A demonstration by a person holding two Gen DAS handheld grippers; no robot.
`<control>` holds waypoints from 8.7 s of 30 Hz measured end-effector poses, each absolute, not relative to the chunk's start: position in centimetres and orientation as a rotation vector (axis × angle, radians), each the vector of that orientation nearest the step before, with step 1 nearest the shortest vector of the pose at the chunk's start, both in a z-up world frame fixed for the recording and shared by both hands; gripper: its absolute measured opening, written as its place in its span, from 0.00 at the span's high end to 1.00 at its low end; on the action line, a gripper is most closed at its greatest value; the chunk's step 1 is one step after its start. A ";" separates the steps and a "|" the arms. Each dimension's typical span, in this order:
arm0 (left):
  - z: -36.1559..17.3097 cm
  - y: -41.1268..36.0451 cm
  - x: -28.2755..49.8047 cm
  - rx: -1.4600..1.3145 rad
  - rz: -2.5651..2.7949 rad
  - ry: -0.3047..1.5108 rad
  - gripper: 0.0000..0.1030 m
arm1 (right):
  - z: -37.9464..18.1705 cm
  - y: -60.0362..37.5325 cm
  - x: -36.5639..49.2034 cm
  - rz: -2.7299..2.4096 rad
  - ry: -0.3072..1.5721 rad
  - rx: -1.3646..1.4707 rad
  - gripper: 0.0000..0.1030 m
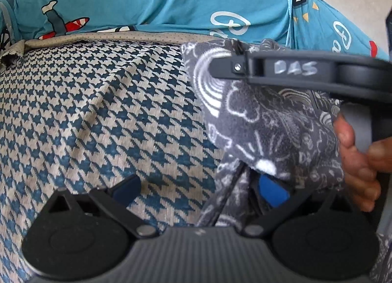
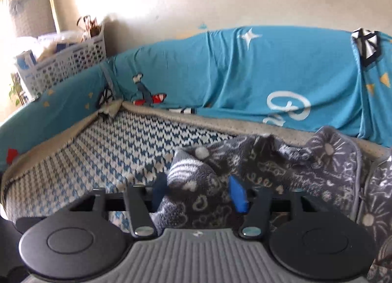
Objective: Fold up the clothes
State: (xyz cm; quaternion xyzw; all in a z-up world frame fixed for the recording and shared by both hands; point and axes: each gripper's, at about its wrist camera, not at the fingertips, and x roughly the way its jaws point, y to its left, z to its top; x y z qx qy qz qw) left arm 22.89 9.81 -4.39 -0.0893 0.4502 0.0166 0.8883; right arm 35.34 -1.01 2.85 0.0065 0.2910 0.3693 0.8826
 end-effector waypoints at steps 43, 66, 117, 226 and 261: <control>-2.6 16.4 23.6 -0.425 0.505 0.716 0.00 | 1.0 -2.7 35.3 0.748 0.763 0.002 0.79; -6.1 13.2 26.0 -0.299 0.387 0.754 0.00 | 2.8 -3.8 34.7 0.770 0.741 -0.008 0.77; -3.0 13.7 25.3 -0.283 0.505 0.665 0.00 | 4.3 1.9 43.3 0.715 0.693 0.024 0.97; -2.4 6.3 3.5 -0.133 0.013 0.810 0.00 | 3.4 -25.5 4.4 -0.008 0.710 0.302 0.74; -2.6 8.3 4.7 -0.253 0.125 0.752 0.00 | 4.9 -16.2 6.6 0.211 0.602 0.075 0.82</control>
